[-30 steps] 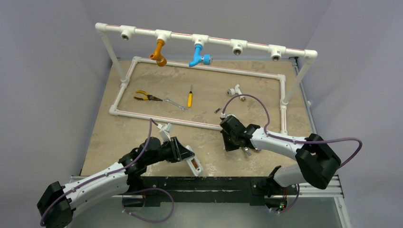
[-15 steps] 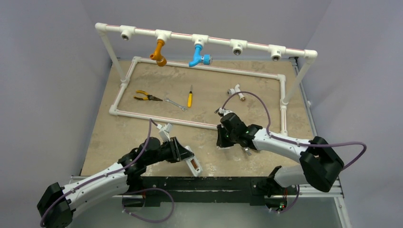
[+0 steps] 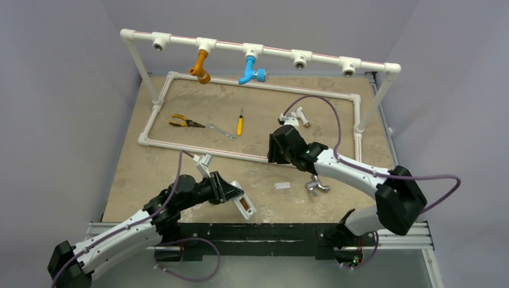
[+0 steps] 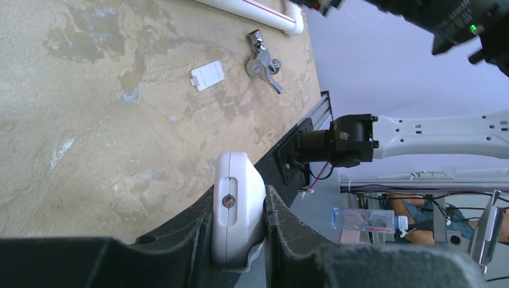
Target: Load the batteries into the remote control
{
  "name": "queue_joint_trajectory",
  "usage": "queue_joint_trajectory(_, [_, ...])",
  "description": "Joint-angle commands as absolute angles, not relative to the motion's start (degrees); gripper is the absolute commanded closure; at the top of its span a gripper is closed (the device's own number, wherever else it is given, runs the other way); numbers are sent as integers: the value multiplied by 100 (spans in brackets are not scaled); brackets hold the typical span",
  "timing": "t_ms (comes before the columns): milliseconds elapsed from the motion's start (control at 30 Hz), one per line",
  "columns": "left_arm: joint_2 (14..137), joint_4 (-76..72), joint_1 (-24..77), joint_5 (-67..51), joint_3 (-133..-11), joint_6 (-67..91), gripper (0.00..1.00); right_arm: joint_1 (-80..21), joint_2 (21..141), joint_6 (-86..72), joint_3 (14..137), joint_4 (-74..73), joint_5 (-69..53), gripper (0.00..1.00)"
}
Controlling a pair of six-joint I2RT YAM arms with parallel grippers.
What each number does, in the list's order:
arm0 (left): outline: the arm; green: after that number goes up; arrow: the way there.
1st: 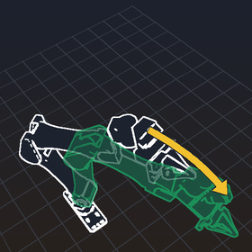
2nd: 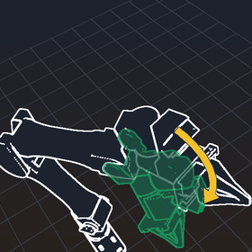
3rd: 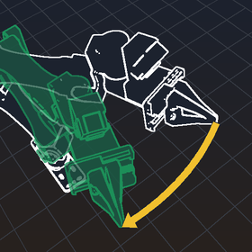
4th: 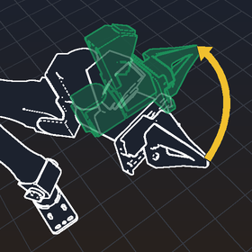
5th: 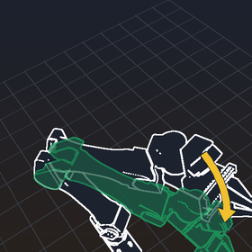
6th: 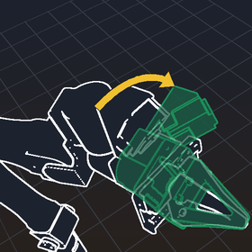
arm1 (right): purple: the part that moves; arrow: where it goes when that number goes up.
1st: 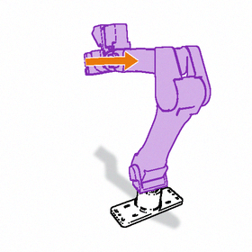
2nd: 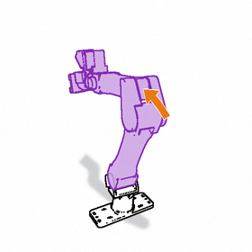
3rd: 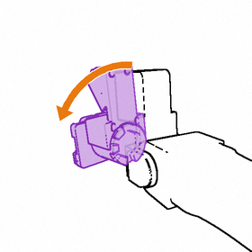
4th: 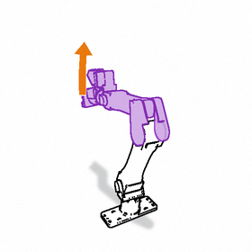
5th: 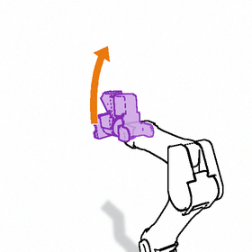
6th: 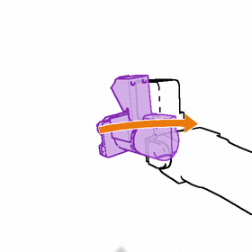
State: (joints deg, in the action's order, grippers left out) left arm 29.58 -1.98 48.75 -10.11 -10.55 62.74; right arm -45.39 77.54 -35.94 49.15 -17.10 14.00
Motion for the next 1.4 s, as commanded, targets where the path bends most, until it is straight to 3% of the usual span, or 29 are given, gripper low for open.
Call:
queue_joint_trajectory(0, [2692,-297,4827,-1001,-1100,6140,100,-4165,8630,-4333,5732,-1563,1878,53])
queue_joint_trajectory(400, [2426,-123,4808,-1220,-1085,6104,100,-3862,10294,-4954,6874,-1397,2280,57])
queue_joint_trajectory(733, [2377,-134,4786,-1328,-1064,6074,100,-3794,10148,-4431,6926,-1824,2900,62])
queue_joint_trajectory(1367, [2431,-160,4715,-1419,-1046,6063,100,-3369,10793,-3978,7204,-2006,2667,71])
